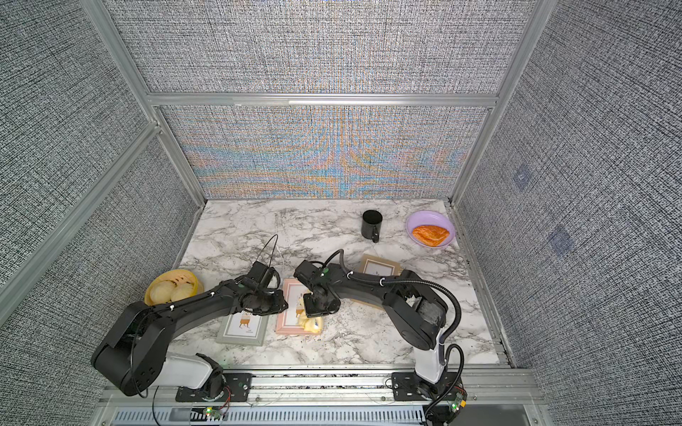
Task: Wipe the picture frame with a cloth
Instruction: Wipe the dirt from the picture frame.
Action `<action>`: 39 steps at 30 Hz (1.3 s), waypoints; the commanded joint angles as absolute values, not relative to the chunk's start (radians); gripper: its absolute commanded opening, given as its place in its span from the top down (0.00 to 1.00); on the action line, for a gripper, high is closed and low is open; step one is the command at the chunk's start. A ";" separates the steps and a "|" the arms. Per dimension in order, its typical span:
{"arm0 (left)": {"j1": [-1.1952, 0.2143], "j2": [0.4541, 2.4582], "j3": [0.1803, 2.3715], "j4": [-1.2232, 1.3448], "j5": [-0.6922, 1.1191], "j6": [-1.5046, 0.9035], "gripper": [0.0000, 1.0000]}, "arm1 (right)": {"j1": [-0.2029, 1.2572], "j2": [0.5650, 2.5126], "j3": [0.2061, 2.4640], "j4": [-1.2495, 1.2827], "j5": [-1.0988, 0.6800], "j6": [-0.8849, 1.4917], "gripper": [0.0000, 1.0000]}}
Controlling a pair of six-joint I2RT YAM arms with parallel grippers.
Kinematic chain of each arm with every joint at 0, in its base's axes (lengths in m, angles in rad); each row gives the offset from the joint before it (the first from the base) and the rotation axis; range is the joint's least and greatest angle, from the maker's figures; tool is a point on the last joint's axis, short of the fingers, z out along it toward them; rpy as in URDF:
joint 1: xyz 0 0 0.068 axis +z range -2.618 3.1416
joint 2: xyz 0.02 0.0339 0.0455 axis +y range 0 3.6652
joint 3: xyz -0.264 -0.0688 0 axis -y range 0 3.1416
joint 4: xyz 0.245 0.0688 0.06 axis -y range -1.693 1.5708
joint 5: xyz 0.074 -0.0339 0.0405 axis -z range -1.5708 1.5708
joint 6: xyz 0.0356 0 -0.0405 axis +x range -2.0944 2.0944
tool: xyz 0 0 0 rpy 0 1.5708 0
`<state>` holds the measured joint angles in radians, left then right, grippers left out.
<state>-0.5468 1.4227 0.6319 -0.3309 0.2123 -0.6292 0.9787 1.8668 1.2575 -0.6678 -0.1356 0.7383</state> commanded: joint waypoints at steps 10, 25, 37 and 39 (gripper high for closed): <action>-0.545 1.444 0.633 -0.384 0.200 -0.644 1.00 | 0.838 2.002 1.513 -0.797 -0.052 0.656 1.00; -0.545 1.499 0.653 -0.341 0.257 -0.689 1.00 | 0.888 1.889 1.299 -0.782 -0.141 0.662 1.00; -0.545 1.501 0.661 -0.343 0.276 -0.704 1.00 | 1.070 1.863 1.310 -0.638 -0.177 0.793 1.00; -0.545 1.496 0.658 -0.345 0.273 -0.705 1.00 | 1.087 1.894 1.355 -0.622 -0.193 0.792 1.00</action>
